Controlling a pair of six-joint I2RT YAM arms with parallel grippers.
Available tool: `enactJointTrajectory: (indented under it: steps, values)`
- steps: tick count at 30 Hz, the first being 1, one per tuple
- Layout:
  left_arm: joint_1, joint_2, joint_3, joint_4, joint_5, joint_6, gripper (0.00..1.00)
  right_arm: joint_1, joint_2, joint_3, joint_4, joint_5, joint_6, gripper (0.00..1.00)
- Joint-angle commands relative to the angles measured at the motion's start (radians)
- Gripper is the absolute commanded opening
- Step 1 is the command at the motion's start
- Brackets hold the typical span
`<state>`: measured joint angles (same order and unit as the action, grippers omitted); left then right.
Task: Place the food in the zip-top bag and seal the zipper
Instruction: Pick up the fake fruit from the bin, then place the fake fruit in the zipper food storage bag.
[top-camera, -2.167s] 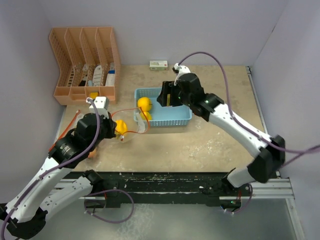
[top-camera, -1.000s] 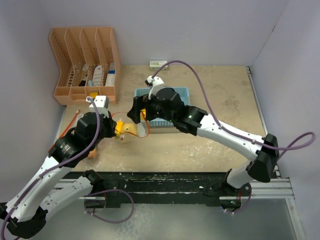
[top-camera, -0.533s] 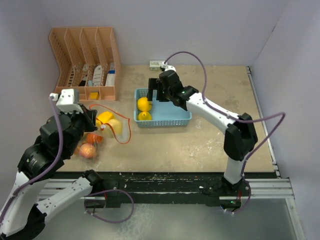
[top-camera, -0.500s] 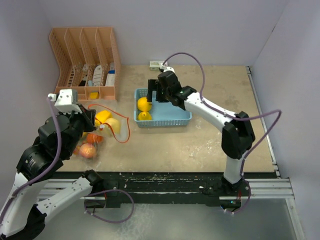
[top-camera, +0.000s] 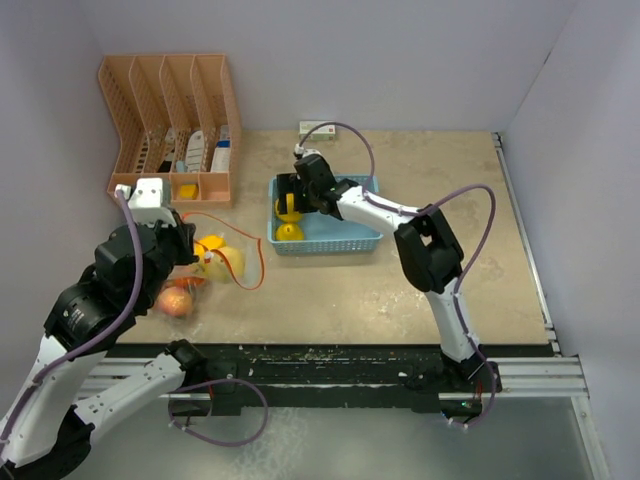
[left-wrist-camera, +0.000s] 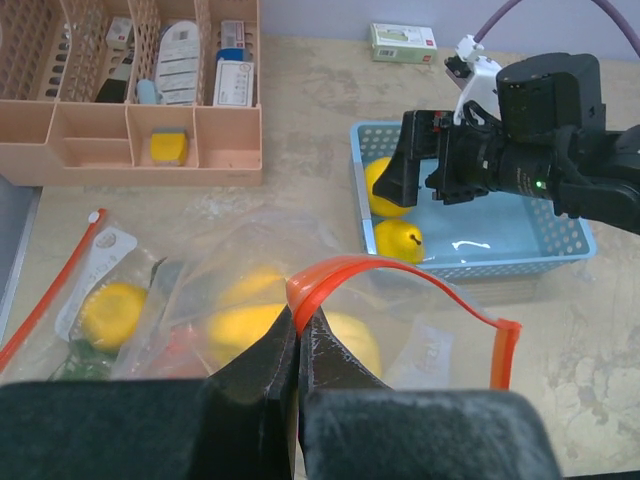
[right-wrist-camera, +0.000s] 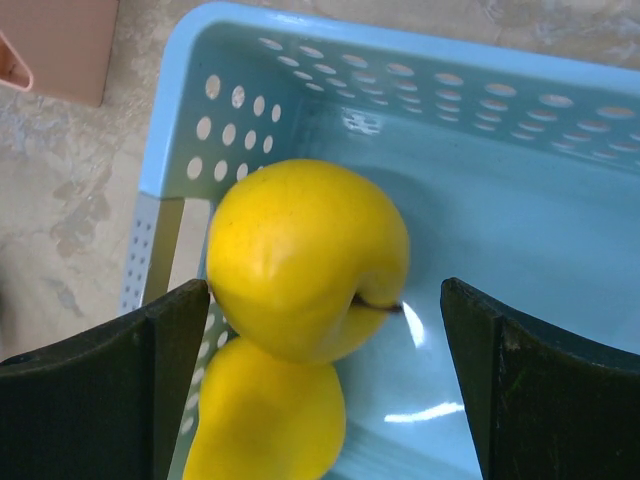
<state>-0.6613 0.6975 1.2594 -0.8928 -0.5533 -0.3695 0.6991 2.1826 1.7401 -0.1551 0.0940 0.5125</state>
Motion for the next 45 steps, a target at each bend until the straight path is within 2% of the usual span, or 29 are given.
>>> enactJointTrajectory:
  steps: [1, 7, 12, 15, 19, 21, 28, 31, 33, 36, 40, 45]
  values:
    - [0.003, -0.015, -0.014, 0.014, 0.006, 0.017, 0.00, -0.007, 0.053, 0.088, 0.094, -0.019, -0.014, 0.99]
    - [0.004, -0.033, -0.016, -0.003, 0.007, 0.009, 0.00, -0.008, 0.132, 0.158, 0.072, -0.009, -0.020, 0.99]
    - [0.004, -0.038, -0.023, -0.007, 0.009, 0.007, 0.00, -0.008, 0.126, 0.129, 0.053, 0.007, -0.017, 0.90]
    - [0.003, -0.034, -0.029, -0.007, 0.007, 0.004, 0.00, -0.009, 0.063, 0.055, 0.074, 0.006, -0.009, 0.85]
    - [0.004, -0.032, -0.036, -0.004, 0.003, -0.002, 0.00, -0.008, -0.072, -0.052, 0.087, 0.020, -0.005, 0.61]
    - [0.004, -0.033, -0.042, -0.001, 0.007, -0.013, 0.00, -0.010, -0.131, -0.089, 0.075, 0.021, -0.004, 0.57]
    - [0.003, -0.013, -0.114, 0.046, 0.035, -0.041, 0.00, -0.008, -0.411, -0.234, 0.077, -0.014, -0.027, 0.56]
    - [0.003, 0.014, -0.148, 0.081, 0.049, -0.045, 0.00, 0.007, -0.551, -0.305, 0.100, -0.146, -0.038, 0.56]
    - [0.003, 0.035, -0.164, 0.101, 0.058, -0.046, 0.00, 0.035, -0.648, -0.361, 0.113, -0.219, -0.040, 0.56]
    - [0.003, 0.073, -0.177, 0.121, 0.077, -0.048, 0.00, 0.127, -0.780, -0.408, 0.114, -0.232, -0.074, 0.57]
    - [0.003, 0.115, -0.181, 0.150, 0.109, -0.054, 0.00, 0.256, -0.825, -0.440, 0.148, -0.292, -0.060, 0.57]
    - [0.003, 0.141, -0.149, 0.163, 0.145, -0.054, 0.00, 0.296, -0.794, -0.511, 0.268, -0.367, 0.023, 0.57]
